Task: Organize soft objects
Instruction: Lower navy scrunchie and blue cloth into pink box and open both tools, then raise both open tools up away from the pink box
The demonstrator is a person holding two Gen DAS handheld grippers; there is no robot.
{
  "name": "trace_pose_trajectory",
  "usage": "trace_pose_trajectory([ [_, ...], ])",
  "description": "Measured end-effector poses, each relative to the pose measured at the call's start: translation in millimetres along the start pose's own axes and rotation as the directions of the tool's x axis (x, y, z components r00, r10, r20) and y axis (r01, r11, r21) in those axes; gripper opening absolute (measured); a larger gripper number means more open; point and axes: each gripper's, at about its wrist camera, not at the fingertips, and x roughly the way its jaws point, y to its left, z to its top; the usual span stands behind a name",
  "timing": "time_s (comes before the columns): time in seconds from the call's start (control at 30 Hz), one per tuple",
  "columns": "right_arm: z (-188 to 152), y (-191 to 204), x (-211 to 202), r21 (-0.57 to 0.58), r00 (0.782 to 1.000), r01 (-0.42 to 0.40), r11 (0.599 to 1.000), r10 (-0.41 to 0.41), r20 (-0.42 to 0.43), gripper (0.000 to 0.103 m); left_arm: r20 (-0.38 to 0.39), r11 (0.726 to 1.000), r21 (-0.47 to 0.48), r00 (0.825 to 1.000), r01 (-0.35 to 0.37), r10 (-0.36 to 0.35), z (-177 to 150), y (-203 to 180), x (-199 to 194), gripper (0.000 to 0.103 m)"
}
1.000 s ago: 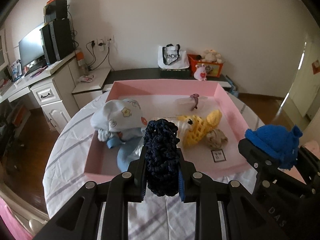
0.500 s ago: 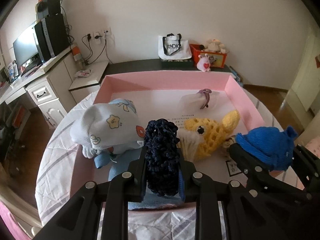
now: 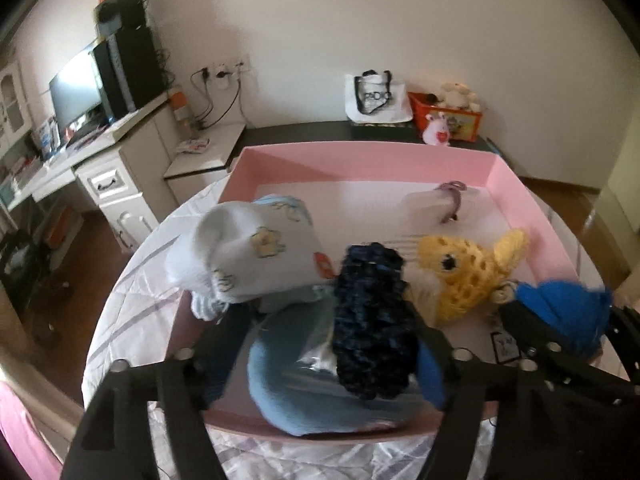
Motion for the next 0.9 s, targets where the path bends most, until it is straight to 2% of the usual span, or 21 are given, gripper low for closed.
trace_pose_trajectory([
  [0.1,-1,-1,-5,0.004,1.000,0.014,1.000,-0.014,0.015,0.072,-0.006,1.000,-0.013,1.000,-0.005,0.005,-3,0,1,0.085],
  [0.23,-2,-1,-10,0.005,0.999,0.033,0.999,-0.033,0.027,0.078,-0.001,1.000,-0.016,1.000,-0.004,0.004,-5,0,-2,0.088],
  [0.33,-1,-2,-11,0.013,0.999,0.023,1.000,-0.023,0.028,0.079,0.000,1.000,-0.024,1.000,0.001,-0.001,-8,4,-10,0.091],
  [0.67,-2,0,-16,0.014,0.999,0.027,1.000,-0.028,0.025,0.080,0.008,1.000,-0.018,1.000,-0.013,0.013,-11,9,-27,0.095],
  [0.9,-8,-1,-33,0.012,0.997,0.060,0.998,-0.061,0.054,0.091,0.034,1.000,-0.015,0.999,-0.016,0.017,-19,10,-48,0.100],
])
